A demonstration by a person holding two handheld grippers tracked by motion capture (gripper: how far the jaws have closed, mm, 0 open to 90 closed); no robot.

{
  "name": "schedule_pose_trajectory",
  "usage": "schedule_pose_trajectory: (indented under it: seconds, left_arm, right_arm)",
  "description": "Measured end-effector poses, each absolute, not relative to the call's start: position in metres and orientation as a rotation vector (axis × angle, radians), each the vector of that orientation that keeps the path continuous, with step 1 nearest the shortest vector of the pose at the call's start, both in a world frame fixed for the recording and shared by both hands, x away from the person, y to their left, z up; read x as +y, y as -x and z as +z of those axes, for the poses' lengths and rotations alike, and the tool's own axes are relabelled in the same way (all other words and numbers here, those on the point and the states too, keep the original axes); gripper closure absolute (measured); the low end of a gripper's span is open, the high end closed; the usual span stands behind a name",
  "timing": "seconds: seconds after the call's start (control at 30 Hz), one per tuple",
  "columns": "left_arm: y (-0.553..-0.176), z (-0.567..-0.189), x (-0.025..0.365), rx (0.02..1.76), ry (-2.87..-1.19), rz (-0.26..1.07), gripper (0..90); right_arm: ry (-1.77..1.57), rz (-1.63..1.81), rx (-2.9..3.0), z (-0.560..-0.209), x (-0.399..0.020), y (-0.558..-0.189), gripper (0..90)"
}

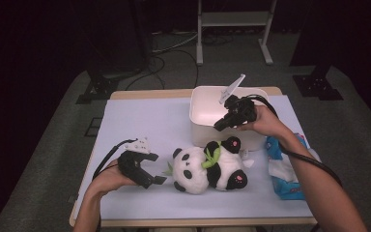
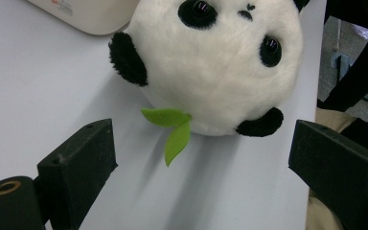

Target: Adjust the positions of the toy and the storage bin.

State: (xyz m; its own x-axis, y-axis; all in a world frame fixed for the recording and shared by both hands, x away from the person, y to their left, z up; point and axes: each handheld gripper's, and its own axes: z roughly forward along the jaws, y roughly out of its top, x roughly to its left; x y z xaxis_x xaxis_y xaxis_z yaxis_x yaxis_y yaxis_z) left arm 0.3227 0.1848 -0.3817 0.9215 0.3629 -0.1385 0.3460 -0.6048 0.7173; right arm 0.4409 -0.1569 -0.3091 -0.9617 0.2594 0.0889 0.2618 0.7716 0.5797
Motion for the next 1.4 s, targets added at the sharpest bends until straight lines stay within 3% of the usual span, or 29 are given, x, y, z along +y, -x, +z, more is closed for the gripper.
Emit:
schedule_pose_trajectory:
  seconds: [1.4]
  left_arm:
    - [-0.325, -0.388, 0.176, 0.499, -2.294, 0.012, 8.1]
  right_arm:
    - [0.367, -0.943, -2.967, -0.308, -0.152, -0.418, 84.8]
